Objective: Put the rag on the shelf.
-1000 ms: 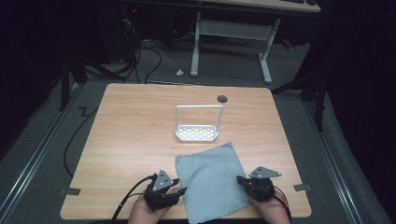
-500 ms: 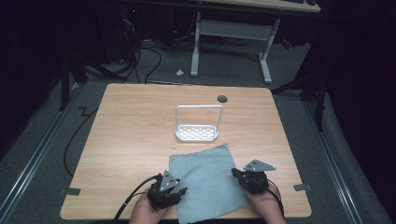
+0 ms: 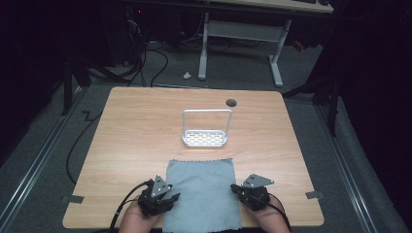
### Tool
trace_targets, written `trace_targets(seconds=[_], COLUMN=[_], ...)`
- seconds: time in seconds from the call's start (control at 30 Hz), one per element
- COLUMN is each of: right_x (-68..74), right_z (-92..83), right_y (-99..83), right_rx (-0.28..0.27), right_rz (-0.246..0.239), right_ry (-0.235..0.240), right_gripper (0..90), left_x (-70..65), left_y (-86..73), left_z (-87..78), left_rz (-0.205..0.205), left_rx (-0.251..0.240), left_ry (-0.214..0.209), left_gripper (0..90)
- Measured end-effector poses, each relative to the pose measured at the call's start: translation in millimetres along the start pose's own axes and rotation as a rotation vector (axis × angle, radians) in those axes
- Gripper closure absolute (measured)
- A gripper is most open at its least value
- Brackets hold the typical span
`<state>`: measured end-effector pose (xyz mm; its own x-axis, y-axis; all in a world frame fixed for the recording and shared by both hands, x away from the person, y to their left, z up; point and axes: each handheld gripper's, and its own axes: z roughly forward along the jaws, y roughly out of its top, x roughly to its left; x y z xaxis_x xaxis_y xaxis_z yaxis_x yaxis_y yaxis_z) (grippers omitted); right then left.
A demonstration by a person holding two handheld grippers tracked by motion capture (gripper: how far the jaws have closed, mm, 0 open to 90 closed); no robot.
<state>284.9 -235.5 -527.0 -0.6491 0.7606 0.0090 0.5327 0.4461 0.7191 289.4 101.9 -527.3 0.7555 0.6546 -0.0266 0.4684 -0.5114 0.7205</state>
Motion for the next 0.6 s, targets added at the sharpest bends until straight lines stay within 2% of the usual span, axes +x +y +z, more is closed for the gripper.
trace_targets(seconds=[0.07,0.1,0.17,0.2,0.23,0.3,0.37,0.43,0.5,0.6], right_x=[3.0,3.8,3.3,1.5,-0.2,-1.9,-5.3,-7.4,-9.3,-11.2], right_z=[-3.3,-3.9,-7.1,-8.6,-9.8,-10.2,-9.4,-9.8,-11.0,-12.3], right_y=[-2.1,-2.2,-1.3,-0.5,0.0,-0.1,-2.0,-2.7,-2.9,-3.5], right_rx=[0.008,0.008,-0.012,-0.027,-0.035,-0.039,-0.029,-0.028,-0.037,-0.039], right_rz=[-0.008,-0.013,-0.017,-0.011,-0.002,0.001,0.001,0.004,0.008,0.013], right_ry=[0.020,0.023,0.018,0.020,0.020,0.017,0.009,0.003,-0.002,-0.010], right_gripper=[88.9,88.1,87.1,86.9,86.8,86.8,86.2,85.6,85.1,84.7], left_x=[0.7,0.7,6.3,15.9,15.9,29.2,40.7,51.0,54.4,62.9], left_y=[1.7,1.7,2.4,3.8,3.8,6.5,9.5,13.6,14.8,19.4], left_z=[-1.3,-1.3,-2.5,-5.6,-5.6,-7.1,-5.7,1.4,5.7,19.1], left_rz=[-0.007,-0.007,-0.036,-0.070,-0.070,-0.132,-0.179,-0.184,-0.191,-0.202], left_rx=[0.020,0.020,0.004,-0.042,-0.042,-0.093,-0.118,-0.136,-0.133,-0.109], left_ry=[-0.020,-0.020,-0.028,-0.004,-0.004,0.011,0.029,0.073,0.076,0.111], left_gripper=[54.8,54.9,54.9,54.9,54.9,54.9,54.5,54.5,54.5,54.6])
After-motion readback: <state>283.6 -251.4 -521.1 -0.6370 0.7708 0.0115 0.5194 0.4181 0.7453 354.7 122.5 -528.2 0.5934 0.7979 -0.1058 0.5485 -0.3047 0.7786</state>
